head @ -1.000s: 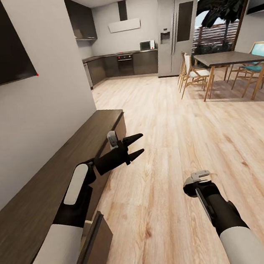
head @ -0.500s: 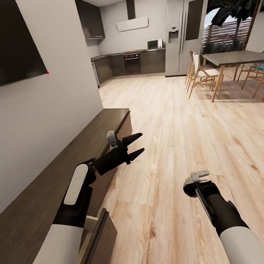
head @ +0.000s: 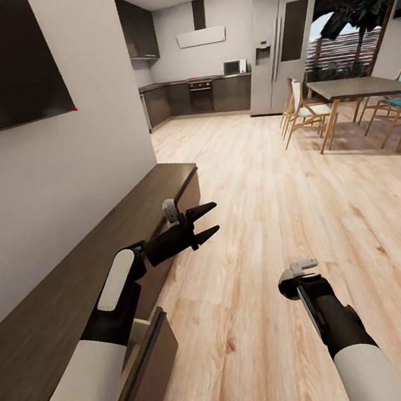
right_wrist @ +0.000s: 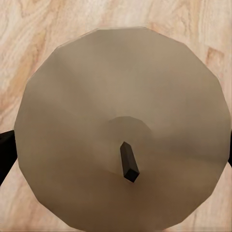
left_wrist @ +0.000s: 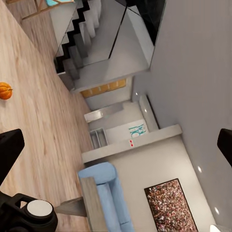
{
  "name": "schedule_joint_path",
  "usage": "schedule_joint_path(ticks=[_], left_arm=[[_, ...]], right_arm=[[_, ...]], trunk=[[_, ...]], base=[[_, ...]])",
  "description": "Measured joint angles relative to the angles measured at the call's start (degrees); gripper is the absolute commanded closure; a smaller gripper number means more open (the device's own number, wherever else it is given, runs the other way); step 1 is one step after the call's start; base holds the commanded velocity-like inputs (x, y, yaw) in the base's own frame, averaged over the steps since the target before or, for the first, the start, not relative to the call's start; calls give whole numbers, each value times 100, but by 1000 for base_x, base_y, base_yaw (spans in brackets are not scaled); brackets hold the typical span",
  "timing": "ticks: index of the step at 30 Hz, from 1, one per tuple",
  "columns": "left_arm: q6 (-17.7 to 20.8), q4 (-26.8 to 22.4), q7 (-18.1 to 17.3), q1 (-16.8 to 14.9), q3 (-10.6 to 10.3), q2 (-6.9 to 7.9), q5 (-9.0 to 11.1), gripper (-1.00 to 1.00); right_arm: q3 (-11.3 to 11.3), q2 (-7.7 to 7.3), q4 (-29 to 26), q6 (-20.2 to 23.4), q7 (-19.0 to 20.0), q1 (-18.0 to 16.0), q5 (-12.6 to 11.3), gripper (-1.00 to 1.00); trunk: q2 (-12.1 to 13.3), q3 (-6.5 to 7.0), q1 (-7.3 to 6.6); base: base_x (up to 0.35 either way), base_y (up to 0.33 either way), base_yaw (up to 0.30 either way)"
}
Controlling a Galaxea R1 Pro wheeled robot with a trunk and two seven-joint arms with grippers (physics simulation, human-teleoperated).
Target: Place each of the two pumpkins and all three candles from the living room inside a cabinet in the living room (use any cabinet), then make sure every cabinet is closed, and position the cauldron so it is next to a table in the living room.
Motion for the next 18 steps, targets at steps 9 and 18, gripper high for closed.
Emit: schedule_joint_path(ticks=[9,18], left_arm=[[0,71,1,1,0,0,0,-100],[0,74,1,2,0,0,0,-100]], right_arm=[[0,0,0,-6,-4,0,8,100],[0,0,0,-6,-7,0,1,100]], trunk=[[0,0,0],[0,0,0]], base=[[-7,0,208],[-54,0,93]])
